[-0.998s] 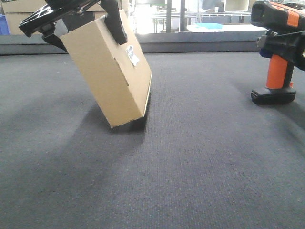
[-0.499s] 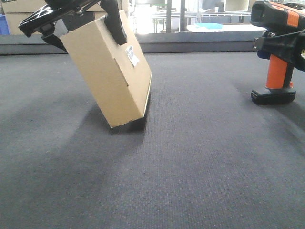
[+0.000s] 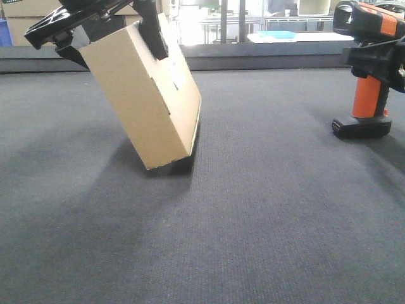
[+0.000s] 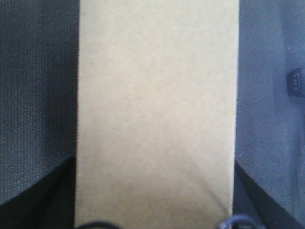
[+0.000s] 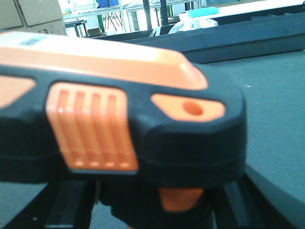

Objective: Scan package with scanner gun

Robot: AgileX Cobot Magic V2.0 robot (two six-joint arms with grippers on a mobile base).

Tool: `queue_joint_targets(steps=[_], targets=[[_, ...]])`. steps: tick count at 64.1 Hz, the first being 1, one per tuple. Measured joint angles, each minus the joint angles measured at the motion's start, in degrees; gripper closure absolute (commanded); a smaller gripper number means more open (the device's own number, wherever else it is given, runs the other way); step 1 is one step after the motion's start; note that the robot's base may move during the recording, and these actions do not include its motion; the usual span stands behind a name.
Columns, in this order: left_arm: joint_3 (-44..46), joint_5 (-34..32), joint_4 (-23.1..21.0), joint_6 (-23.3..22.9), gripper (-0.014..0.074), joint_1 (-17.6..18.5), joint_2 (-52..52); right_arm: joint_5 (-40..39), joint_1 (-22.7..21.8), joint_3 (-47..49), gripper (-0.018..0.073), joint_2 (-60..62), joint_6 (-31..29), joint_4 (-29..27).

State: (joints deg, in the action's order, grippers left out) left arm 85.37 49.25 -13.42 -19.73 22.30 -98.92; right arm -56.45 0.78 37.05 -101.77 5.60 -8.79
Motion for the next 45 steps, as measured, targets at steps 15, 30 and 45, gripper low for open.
queue_joint_targets(steps=[15,30,45], targets=[[0.0,1.2,-2.1,0.0,0.0708,0.0,0.0,5.9,0.0,0.0,0.0712,3.7,-7.5,-0.4],[0.0,1.7,-4.4,-0.7,0.0708,0.0,0.0,11.6,0.0,0.0,0.0712,11.0,-24.8,-3.3],[0.0,1.4,-4.7,-1.2,0.0708,0.0,0.0,14.8,0.0,0.0,0.0712,12.7,-31.2,-4.5]])
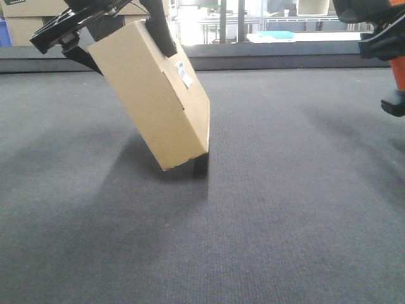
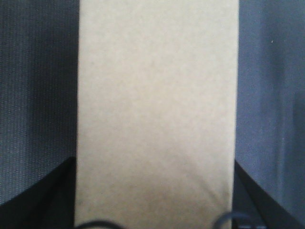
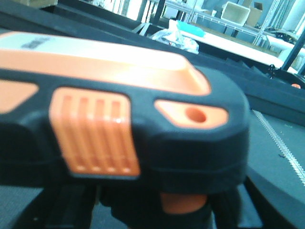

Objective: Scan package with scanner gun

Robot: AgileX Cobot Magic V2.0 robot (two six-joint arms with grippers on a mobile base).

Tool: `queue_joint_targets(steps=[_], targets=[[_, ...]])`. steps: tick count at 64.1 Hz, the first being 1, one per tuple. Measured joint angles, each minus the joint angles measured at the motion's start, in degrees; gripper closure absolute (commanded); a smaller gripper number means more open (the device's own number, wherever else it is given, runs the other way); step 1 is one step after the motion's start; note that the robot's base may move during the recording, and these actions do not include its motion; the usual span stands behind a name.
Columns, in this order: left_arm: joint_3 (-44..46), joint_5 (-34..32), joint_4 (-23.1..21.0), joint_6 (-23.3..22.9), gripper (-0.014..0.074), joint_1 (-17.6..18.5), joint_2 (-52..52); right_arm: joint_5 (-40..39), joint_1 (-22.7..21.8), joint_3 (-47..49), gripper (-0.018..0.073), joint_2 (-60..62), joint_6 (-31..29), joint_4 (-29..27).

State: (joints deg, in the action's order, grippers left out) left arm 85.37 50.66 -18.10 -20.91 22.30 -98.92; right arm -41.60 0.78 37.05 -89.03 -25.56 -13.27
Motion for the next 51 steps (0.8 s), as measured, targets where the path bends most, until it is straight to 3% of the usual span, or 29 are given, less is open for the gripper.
queue_joint_targets(steps=[15,32,39,51], targets=[[0.0,0.0,-0.1,-0.1,0.0708,0.0,0.0,0.6,0.0,0.0,0.0712,0.7,1.3,-0.1],[0.0,0.7,0.7,-0.1,0.0708,0.0,0.1,-0.1,0.0,-0.1,0.0718,1.6,16.9,-0.2],[0.0,1.1,0.9,-0.1,0.0708,0.0,0.1,-4.9,0.0,-1.5,0.0718,0.1,24.2,-0.2],[0.0,1.4,1.0,-0.1,0.0708,0.0,0.1,-11.7,0.0,-3.0,0.0718,-2.3,28.6,-0.4]])
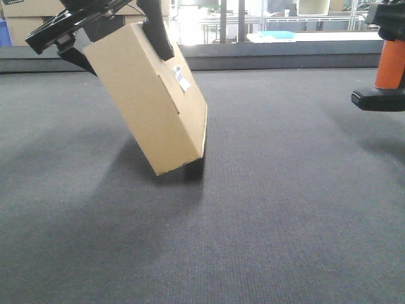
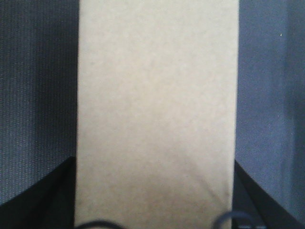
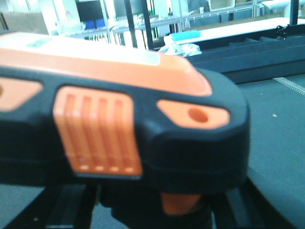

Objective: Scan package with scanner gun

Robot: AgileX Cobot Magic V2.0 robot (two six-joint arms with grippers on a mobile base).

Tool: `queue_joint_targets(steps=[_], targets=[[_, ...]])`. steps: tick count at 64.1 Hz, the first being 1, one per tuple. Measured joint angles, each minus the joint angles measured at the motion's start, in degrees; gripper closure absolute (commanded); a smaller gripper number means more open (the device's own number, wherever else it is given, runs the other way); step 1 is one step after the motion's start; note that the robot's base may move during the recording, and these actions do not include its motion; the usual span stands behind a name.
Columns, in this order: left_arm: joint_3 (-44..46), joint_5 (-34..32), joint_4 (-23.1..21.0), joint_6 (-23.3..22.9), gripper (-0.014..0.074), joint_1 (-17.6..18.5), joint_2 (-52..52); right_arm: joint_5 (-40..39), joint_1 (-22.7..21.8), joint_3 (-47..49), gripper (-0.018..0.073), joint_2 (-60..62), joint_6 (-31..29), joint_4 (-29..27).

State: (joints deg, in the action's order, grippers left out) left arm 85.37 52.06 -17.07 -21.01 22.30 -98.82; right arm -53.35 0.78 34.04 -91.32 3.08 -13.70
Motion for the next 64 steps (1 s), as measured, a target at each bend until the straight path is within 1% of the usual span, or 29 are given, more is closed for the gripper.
queue_joint_targets(steps=[10,18,51,64], targets=[[0.0,0.1,0.0,0.0,0.0708,0.0,0.0,-3.8,0.0,-0.2,0.0718,-2.7,0.5,0.0],[0.0,0.1,0.1,0.0,0.0708,0.0,0.0,-5.3,0.0,-0.2,0.0718,-4.4,0.6,0.0],[0.0,0.1,0.1,0.0,0.0708,0.0,0.0,-6.8,0.0,-0.4,0.0718,-7.8,0.7,-0.1],[0.0,0.1,0.1,0.0,0.0708,0.0,0.0,-5.0,0.0,-0.4,0.0718,-7.8,0.7,-0.1]])
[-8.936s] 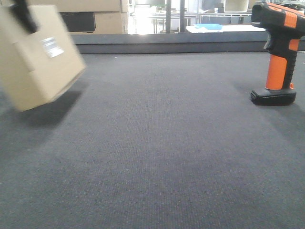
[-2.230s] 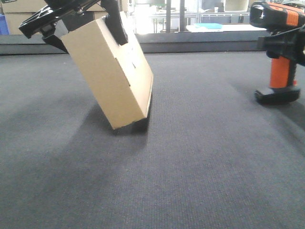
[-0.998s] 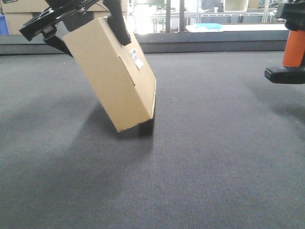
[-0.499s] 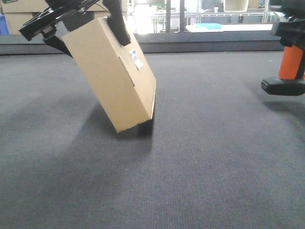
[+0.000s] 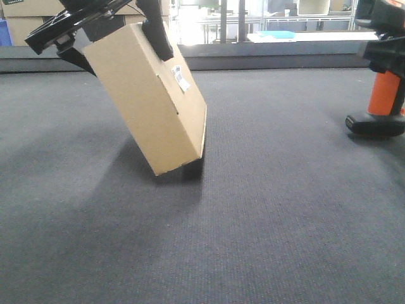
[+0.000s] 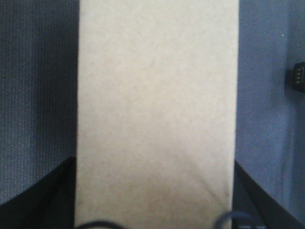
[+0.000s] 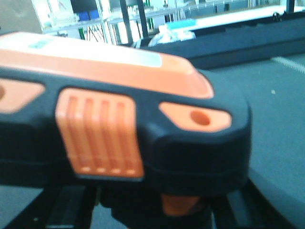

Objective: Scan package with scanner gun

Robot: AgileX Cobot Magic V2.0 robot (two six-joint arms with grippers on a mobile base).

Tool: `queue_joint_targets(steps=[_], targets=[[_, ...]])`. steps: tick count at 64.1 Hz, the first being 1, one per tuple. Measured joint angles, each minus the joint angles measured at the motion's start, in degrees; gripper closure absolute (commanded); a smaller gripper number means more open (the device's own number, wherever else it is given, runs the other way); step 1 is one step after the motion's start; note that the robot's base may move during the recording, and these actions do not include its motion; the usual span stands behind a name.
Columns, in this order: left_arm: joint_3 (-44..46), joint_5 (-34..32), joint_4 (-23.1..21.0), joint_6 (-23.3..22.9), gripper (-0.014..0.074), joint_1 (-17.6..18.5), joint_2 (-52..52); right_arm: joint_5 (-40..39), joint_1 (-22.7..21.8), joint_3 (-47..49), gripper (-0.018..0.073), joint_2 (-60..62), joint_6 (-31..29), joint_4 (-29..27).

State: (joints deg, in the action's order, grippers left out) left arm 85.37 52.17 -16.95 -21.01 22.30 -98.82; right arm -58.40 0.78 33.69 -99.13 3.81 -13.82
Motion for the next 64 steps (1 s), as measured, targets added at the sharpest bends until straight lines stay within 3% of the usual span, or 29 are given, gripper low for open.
queue_joint_targets(steps=[7,22,28,64], targets=[[0.0,0.0,0.0,0.0,0.0708,0.0,0.0,0.4,0.0,0.0,0.0674,0.0,0.1,0.0],[0.0,0.0,0.0,0.0,0.0708,0.0,0.0,0.4,0.0,0.0,0.0174,0.0,0.1,0.0],[0.0,0.0,0.0,0.0,0.0708,0.0,0.0,0.0,0.0,0.0,0.0097,0.0,0.1,0.0],[0.0,0.0,0.1,0.0,0.0708,0.0,0.0,1.5,0.0,-3.4,0.0071,3.4,0.1,2.3]])
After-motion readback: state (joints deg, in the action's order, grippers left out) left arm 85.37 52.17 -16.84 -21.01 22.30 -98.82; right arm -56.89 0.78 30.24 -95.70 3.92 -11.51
